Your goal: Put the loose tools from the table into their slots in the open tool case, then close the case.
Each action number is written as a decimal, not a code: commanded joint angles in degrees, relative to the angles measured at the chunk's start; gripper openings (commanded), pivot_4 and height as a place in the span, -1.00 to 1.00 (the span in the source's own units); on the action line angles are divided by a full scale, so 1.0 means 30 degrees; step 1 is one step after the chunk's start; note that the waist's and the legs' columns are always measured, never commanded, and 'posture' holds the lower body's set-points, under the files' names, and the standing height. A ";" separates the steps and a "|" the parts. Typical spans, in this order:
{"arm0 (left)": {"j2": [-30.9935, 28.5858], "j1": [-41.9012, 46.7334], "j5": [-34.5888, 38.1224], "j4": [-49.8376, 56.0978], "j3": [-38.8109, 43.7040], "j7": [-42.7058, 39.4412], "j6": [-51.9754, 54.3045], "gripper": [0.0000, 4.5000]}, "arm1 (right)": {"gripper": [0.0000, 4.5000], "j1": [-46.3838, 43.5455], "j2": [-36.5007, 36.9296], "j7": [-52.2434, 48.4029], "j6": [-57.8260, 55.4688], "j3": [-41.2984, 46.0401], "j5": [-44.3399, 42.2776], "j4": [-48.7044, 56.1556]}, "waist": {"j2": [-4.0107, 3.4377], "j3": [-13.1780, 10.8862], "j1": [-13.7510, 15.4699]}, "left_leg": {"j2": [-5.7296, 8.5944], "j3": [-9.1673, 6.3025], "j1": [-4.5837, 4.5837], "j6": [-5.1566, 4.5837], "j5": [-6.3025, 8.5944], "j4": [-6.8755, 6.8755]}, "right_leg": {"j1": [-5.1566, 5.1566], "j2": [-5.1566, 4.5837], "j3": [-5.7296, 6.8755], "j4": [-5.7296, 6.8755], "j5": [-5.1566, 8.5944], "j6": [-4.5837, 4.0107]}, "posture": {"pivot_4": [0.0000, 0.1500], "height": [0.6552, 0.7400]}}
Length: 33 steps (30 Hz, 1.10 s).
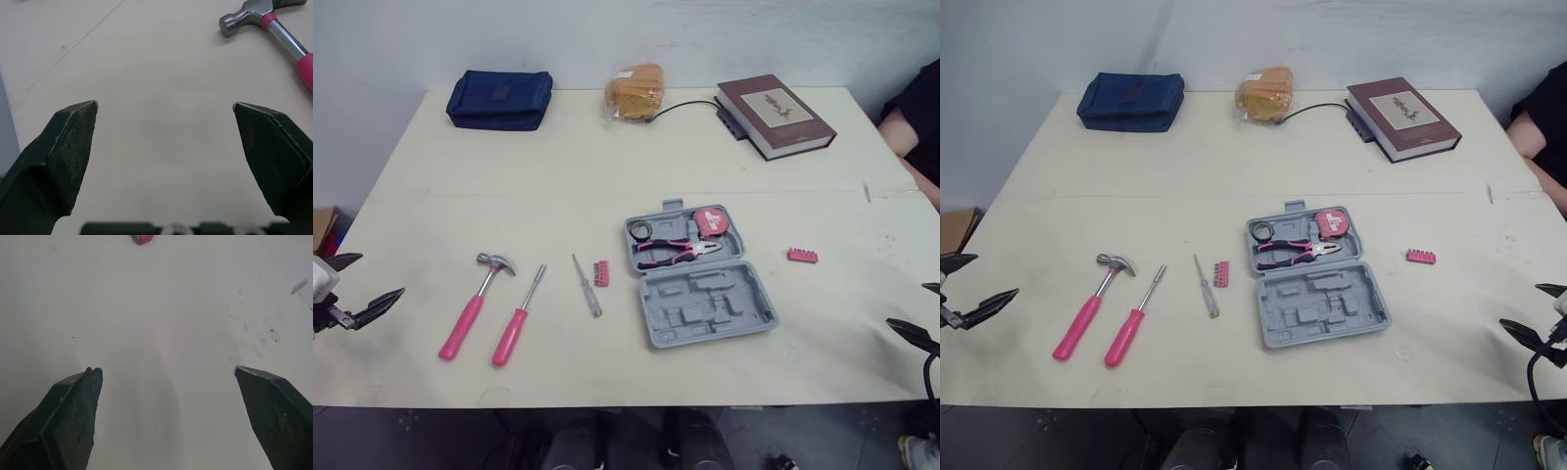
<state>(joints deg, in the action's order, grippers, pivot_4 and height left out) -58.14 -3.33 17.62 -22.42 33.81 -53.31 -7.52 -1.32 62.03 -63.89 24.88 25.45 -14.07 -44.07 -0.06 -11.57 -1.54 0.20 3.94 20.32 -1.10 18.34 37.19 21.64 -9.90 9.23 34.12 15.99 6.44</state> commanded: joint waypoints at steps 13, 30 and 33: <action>0.1743 0.0283 0.4040 1.2808 -0.3116 0.1385 0.9274 1.00 | 0.83 -0.3495 -0.1943 -0.2383 -0.5210 -0.1905 -0.2439 0.5404 | -0.0010 -0.0003 0.0159 | -0.0078 0.0004 0.0030 -0.0044 -0.0023 0.0039 | -0.0008 0.0095 -0.0038 0.0020 -0.0031 -0.0040 | 1.00 1.00; 0.7522 0.6997 -0.0176 1.4497 -1.3202 0.6066 1.3232 -0.99 | -1.00 -0.9405 -0.5748 0.0204 -0.2534 -0.6828 0.2047 0.1594 | -0.0018 -0.0002 0.0509 | -0.0076 0.0018 0.0098 -0.0071 -0.0061 0.0211 | -0.0019 0.0153 -0.0004 0.0026 -0.0084 -0.0004 | 1.00 1.00; 0.8645 0.7502 -0.0793 1.3756 -1.4376 0.6336 1.3631 -0.99 | -1.00 -1.0259 -0.6320 0.0947 -0.2280 -0.7391 0.2792 0.0933 | -0.0018 -0.0001 0.0505 | -0.0074 0.0017 0.0108 -0.0079 -0.0064 0.0269 | -0.0029 0.0153 -0.0004 0.0041 -0.0105 0.0018 | 1.00 1.00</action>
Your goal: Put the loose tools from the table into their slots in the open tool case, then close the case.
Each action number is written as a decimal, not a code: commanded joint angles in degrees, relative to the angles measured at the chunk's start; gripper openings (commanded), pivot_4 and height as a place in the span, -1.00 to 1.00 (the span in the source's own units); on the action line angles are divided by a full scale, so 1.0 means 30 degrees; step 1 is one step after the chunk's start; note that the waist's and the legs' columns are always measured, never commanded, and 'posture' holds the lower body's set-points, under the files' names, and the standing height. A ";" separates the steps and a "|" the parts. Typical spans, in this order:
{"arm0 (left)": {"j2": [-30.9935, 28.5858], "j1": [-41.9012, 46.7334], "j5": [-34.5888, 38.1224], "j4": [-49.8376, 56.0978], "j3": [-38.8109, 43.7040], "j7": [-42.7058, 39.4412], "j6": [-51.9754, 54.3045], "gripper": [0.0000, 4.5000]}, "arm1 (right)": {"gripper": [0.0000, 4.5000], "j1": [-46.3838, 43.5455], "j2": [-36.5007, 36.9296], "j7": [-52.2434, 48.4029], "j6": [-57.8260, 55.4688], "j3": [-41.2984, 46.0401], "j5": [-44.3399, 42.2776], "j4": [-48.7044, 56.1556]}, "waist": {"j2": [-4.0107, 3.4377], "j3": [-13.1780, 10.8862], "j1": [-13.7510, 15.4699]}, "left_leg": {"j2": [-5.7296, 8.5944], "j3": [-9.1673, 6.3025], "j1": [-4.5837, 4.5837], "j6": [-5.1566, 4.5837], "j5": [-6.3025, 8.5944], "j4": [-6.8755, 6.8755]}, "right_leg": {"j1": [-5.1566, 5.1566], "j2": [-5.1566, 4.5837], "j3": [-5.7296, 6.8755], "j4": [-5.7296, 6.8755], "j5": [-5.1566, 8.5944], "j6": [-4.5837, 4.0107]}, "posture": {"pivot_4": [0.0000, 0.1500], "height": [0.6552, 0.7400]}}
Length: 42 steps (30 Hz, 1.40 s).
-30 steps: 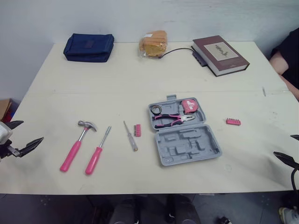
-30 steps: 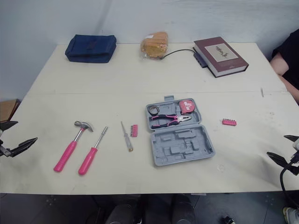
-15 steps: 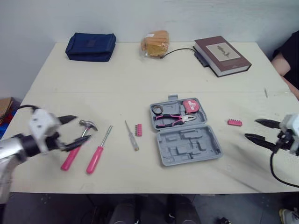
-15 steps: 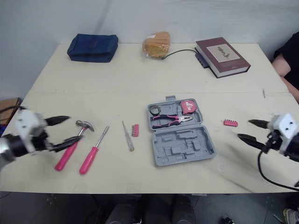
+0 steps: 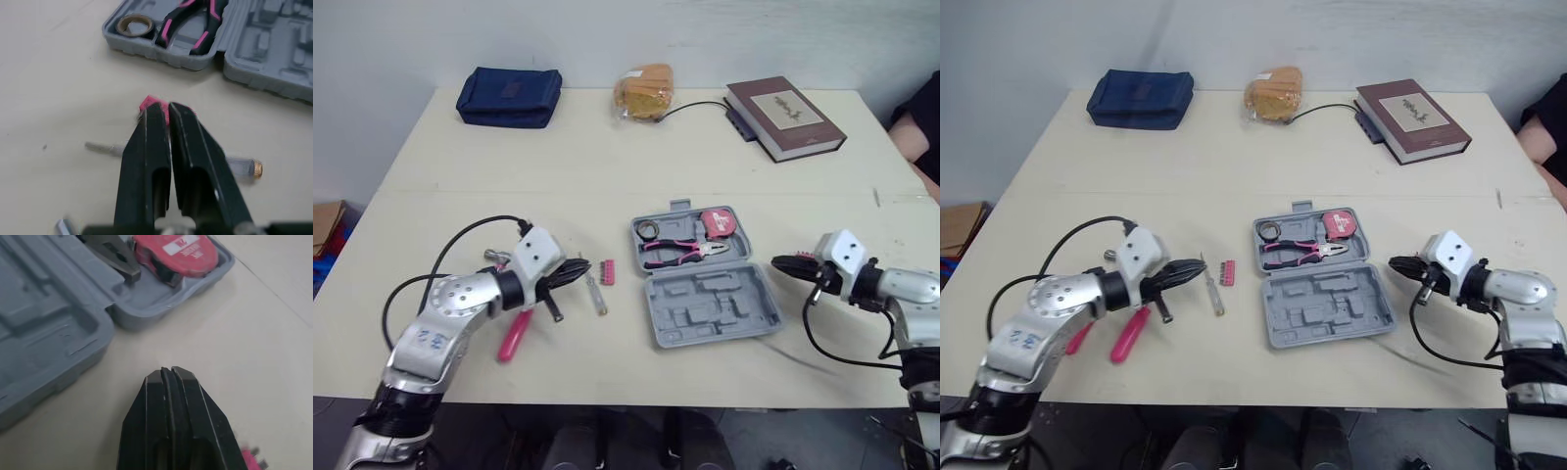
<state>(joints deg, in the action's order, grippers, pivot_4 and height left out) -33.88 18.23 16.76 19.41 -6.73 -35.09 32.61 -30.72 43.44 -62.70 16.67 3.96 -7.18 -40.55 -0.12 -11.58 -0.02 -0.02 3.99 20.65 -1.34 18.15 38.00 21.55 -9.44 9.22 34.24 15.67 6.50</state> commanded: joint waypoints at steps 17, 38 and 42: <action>0.4023 0.3253 -0.2665 -0.4288 -0.3085 0.0964 0.0671 -0.99 | -1.00 -0.0492 -0.0927 0.0692 -0.0739 -0.0967 0.0466 0.1502 | -0.0001 0.0000 -0.0009 | -0.0002 -0.0089 0.0113 -0.0020 -0.0012 0.0042 | 0.0012 0.0008 0.0026 -0.0049 -0.0024 0.0004 | 1.00 1.00; 0.3695 0.3939 -0.3314 -0.4438 -0.4393 -0.2404 -0.0053 -0.99 | -1.00 0.1932 0.0032 -0.0659 -0.2948 -0.0749 -0.0709 0.5373 | 0.0000 0.0000 0.0061 | 0.0008 -0.0096 0.0142 -0.0034 -0.0019 0.0055 | 0.0013 0.0003 0.0040 -0.0075 -0.0042 0.0019 | 1.00 1.00; 0.3028 0.3442 -0.3450 -0.3723 -0.4574 -0.3070 -0.0532 -0.99 | -1.00 0.3519 0.0866 -0.1265 -0.4086 -0.0306 -0.1538 0.7500 | -0.0001 0.0001 0.0191 | 0.0007 -0.0106 0.0151 -0.0035 -0.0018 0.0055 | 0.0015 0.0000 0.0032 -0.0079 -0.0043 0.0020 | 1.00 1.00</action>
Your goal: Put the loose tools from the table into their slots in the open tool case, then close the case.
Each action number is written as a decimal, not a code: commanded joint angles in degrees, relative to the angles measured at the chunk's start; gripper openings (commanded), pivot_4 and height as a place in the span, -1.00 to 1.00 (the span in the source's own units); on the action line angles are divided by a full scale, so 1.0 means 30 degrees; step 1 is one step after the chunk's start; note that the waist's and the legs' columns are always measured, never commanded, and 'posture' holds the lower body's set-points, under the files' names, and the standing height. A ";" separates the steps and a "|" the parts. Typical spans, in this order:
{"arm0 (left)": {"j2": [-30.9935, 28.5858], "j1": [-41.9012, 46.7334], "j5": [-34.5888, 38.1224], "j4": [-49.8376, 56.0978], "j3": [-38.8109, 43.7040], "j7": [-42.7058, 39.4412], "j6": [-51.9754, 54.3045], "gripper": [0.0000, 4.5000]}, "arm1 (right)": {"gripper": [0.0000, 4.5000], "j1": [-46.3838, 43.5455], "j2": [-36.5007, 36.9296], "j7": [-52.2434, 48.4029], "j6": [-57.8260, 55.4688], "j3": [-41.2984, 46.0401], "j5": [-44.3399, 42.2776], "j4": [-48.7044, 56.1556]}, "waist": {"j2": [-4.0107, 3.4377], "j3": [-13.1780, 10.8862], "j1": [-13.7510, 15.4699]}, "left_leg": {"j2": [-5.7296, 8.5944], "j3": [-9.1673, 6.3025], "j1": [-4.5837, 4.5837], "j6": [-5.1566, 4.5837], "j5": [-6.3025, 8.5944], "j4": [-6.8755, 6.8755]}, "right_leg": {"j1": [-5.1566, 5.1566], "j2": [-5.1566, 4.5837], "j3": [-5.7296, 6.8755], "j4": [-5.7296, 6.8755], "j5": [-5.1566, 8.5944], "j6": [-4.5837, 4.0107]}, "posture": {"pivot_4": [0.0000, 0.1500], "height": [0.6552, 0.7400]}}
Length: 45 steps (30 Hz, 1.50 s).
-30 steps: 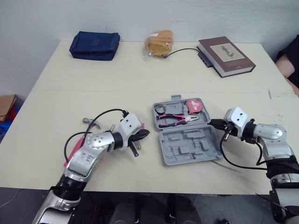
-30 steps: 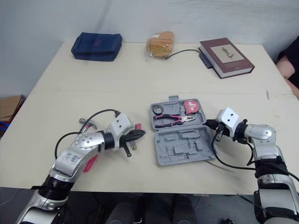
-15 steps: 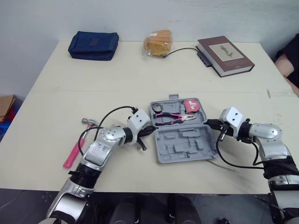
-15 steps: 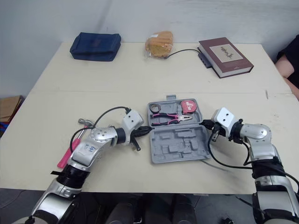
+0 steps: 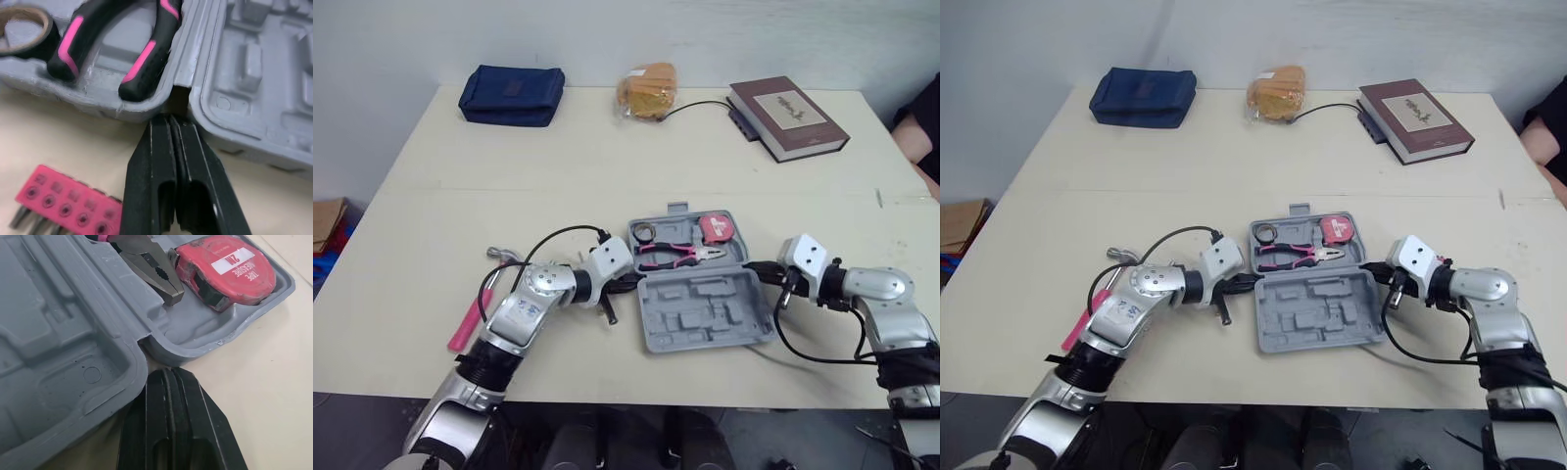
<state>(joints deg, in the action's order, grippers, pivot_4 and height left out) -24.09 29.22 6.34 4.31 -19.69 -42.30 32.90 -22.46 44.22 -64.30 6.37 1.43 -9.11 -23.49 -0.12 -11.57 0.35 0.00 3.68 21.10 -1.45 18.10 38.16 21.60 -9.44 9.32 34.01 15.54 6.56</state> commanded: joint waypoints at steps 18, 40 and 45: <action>-0.1664 -0.0296 -0.0270 0.1341 -0.0050 -0.2278 -0.1773 -0.99 | -1.00 0.4045 0.1848 -0.0325 -0.3086 0.2087 -0.1684 0.5306 | 0.0001 0.0000 0.0377 | 0.0000 0.0012 0.0008 -0.0017 0.0002 0.0006 | 0.0008 0.0000 0.0012 -0.0023 -0.0036 0.0001 | 1.00 1.00; -0.8265 -0.9098 0.5574 -0.0718 1.6238 -0.6324 -0.7627 0.88 | 1.00 0.8871 0.4325 -0.2837 0.0699 1.1231 -0.4912 0.1158 | -0.0035 -0.0026 0.0334 | -0.0024 0.0084 0.0018 -0.0054 0.0060 -0.0022 | 0.0077 -0.0001 0.0038 -0.0083 -0.0046 0.0001 | 1.00 1.00; -0.8794 -1.1179 0.5586 -0.2516 1.9769 -0.5453 -0.8022 0.98 | 1.00 0.9245 0.4587 -0.2519 0.3167 1.2073 -0.4349 -0.1900 | -0.0034 -0.0025 0.0298 | -0.0015 0.0126 0.0024 -0.0088 0.0120 -0.0020 | 0.0115 -0.0020 0.0019 -0.0094 -0.0049 0.0006 | 1.00 1.00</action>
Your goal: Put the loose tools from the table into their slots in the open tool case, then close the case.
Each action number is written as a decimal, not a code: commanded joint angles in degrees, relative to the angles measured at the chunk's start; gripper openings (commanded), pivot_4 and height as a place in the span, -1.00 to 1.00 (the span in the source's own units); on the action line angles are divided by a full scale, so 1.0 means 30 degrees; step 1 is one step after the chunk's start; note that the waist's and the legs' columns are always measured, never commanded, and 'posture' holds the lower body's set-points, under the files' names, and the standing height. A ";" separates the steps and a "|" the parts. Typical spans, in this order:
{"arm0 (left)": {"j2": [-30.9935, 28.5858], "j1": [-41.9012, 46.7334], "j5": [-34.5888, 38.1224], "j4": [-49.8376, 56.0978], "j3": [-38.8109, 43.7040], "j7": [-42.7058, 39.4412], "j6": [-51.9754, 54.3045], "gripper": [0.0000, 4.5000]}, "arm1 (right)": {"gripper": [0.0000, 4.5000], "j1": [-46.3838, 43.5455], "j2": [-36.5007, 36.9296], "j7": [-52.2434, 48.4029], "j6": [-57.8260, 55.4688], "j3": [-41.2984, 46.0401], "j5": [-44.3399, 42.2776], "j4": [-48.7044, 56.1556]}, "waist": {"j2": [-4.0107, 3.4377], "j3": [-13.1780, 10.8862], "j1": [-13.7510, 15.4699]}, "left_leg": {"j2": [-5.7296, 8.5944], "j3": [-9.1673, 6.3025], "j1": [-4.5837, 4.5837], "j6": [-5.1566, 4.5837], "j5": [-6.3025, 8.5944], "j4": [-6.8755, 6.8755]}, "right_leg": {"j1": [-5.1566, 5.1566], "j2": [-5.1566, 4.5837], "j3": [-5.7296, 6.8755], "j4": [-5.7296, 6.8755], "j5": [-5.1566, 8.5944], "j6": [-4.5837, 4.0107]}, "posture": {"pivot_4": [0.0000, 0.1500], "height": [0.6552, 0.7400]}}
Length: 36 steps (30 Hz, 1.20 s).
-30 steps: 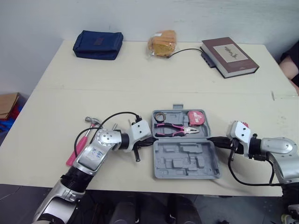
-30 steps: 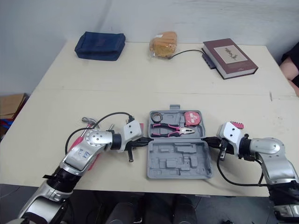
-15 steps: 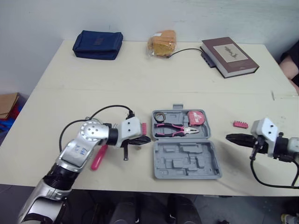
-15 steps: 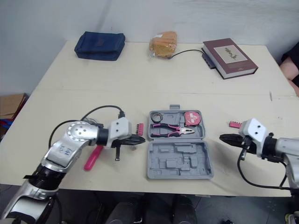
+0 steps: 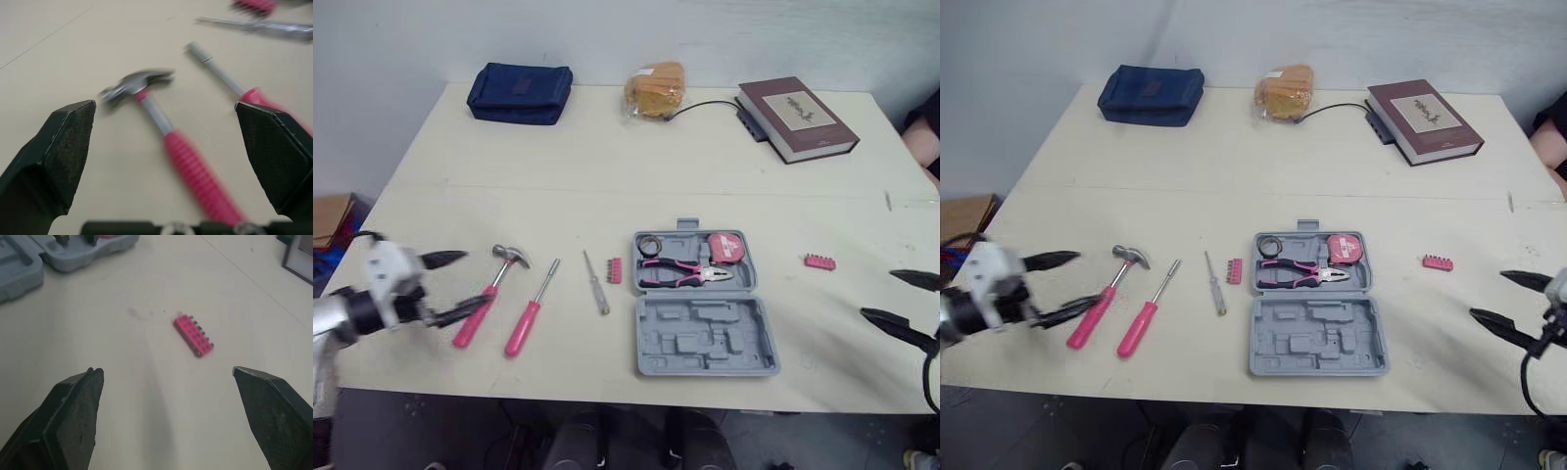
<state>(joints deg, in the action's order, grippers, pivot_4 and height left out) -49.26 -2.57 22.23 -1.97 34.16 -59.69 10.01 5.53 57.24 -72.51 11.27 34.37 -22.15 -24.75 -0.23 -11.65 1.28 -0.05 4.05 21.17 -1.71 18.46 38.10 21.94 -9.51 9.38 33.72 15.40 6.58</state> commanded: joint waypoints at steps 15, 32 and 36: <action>-0.1091 -0.2674 -0.0039 -0.5045 0.5601 0.3095 -0.2200 0.98 | 1.00 -0.0573 0.0569 -0.0313 0.6089 0.0939 -0.0151 -0.7053 | 0.0010 0.0011 -0.0494 | -0.0083 0.0175 -0.0014 0.0127 0.0103 -0.0025 | 0.0150 -0.0099 -0.0126 0.0060 -0.0001 -0.0047 | 1.00 1.00; 0.1613 -0.2149 0.5657 1.4499 -0.0029 1.1632 1.3234 0.98 | 1.00 -0.3910 -0.3497 -0.1426 0.1311 -0.3740 -0.3157 0.3008 | 0.0028 0.0024 -0.0211 | -0.0233 0.0325 -0.0020 0.0106 0.0074 -0.0001 | 0.0193 0.0150 -0.0398 0.0105 -0.0048 -0.0099 | 1.00 1.00; 0.3144 -0.0335 0.7225 1.6900 -0.2209 1.4931 1.6412 0.98 | 1.00 -0.4670 -0.4203 -0.2206 0.1214 -0.4720 -0.3459 0.3773 | 0.0030 0.0024 -0.0129 | -0.0263 0.0383 -0.0034 0.0102 0.0072 0.0049 | 0.0191 0.0284 -0.0550 0.0103 -0.0083 -0.0084 | 1.00 1.00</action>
<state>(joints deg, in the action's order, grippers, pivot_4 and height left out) -40.22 -4.70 42.09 45.23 28.98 -19.00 55.80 -7.82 44.71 -77.81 14.79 20.17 -30.78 -15.66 -0.14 -11.58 0.90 -0.84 5.22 21.06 -1.41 18.67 38.27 22.52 -8.64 7.69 34.05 15.13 6.31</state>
